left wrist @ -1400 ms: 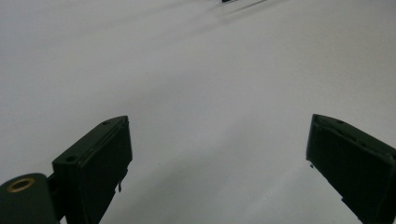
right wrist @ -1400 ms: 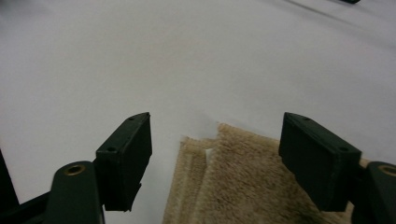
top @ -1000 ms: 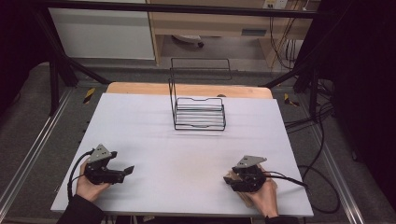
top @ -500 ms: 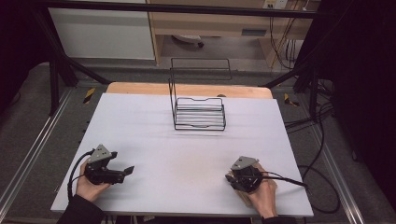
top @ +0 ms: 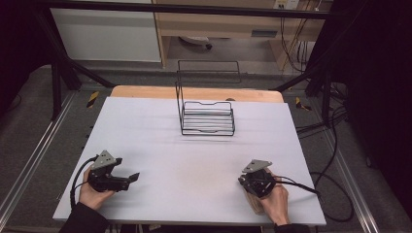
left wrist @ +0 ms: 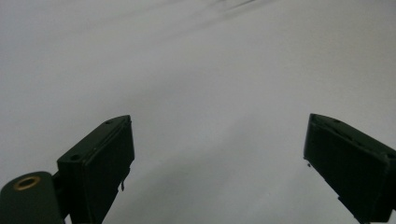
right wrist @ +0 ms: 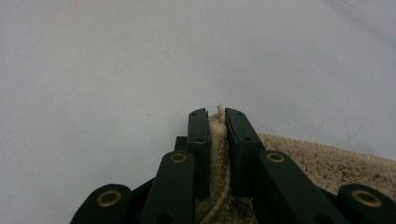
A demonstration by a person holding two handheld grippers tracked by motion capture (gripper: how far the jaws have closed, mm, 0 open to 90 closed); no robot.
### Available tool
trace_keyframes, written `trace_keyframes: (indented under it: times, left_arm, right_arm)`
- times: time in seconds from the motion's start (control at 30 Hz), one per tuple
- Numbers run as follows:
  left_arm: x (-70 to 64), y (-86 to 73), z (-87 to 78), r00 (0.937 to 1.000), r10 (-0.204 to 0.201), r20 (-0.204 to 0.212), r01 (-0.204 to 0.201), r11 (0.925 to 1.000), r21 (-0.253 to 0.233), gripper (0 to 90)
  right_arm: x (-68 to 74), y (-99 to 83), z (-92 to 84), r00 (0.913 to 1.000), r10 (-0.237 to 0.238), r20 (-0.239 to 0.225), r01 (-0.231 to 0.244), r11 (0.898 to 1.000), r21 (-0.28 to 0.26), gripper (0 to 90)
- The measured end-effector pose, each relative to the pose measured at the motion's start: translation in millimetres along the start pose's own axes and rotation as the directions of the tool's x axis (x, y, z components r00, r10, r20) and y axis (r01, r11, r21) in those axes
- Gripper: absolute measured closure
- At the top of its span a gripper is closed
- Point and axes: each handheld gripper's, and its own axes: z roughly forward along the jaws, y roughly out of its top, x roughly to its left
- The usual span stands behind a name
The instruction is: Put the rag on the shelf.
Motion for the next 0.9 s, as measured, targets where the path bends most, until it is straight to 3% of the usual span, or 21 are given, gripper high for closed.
trace_keyframes:
  times: [0.47, 0.6, 0.9]
  left_arm:
    - [0.3, 0.5, -0.1, 1.0000, 0.002, -0.002, -0.002, 1.0000, 0.000, 8.6]
    - [0.6, 0.4, 0.0, 1.0000, 0.000, -0.003, 0.000, 1.0000, 0.000, 8.6]
    - [0.9, 0.4, -1.0, 1.0000, 0.000, -0.004, 0.000, 1.0000, -0.001, 8.6]
  right_arm:
    - [-7.6, 9.1, -12.5, 0.9980, 0.034, -0.054, -0.041, 0.990, -0.132, 82.5]
    - [-3.8, 20.3, -9.6, 0.9980, -0.004, -0.063, -0.006, 0.987, -0.158, 82.6]
    - [12.1, 53.9, 5.6, 0.9923, -0.046, -0.115, 0.022, 0.978, -0.207, 82.6]
